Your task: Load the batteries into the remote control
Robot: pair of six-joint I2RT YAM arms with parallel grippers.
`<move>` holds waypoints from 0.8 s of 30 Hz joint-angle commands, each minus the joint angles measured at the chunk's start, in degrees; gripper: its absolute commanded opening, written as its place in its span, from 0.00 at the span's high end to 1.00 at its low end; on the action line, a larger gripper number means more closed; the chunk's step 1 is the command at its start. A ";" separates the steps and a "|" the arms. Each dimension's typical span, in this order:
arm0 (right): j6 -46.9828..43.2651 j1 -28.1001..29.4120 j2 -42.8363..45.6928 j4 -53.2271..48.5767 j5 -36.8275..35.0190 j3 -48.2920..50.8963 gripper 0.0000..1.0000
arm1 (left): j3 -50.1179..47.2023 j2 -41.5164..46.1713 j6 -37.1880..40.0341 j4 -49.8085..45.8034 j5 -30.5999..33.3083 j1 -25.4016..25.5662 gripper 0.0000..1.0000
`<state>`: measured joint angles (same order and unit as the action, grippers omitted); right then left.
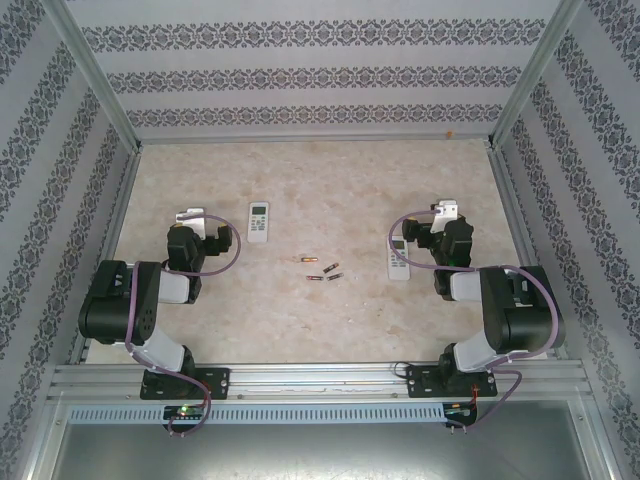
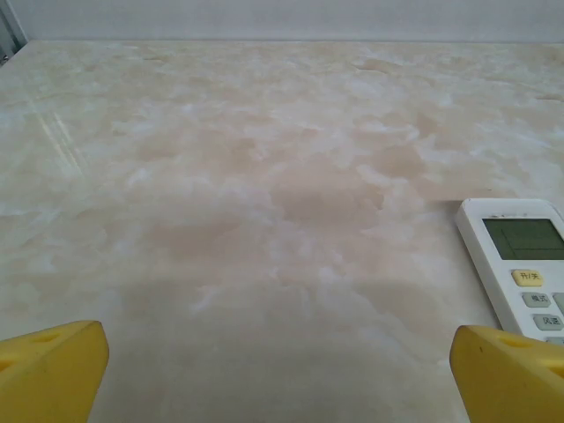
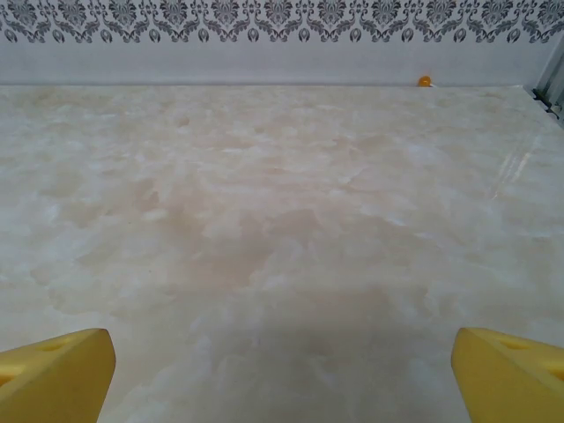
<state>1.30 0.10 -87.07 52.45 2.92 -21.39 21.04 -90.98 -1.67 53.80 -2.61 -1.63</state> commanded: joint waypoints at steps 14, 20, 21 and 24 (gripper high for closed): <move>1.23 -0.62 -0.09 0.46 -0.68 -0.42 0.02 | 0.94 0.10 0.53 0.12 -0.57 -0.24 0.00; 1.25 -0.71 0.02 0.55 -0.54 -0.32 0.02 | 1.02 0.19 0.52 0.04 -0.49 -0.22 0.00; 1.28 -0.71 0.05 0.61 -0.54 -0.32 0.02 | 1.02 0.15 0.53 0.11 -0.50 -0.22 0.00; 1.56 -0.79 0.58 0.80 -0.46 -0.23 0.02 | 0.96 0.17 0.50 0.16 -0.63 -0.22 0.00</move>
<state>1.56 0.10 -87.07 52.42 2.85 -21.39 21.04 -90.98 -1.67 53.80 -2.61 -1.63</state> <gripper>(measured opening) 0.978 0.997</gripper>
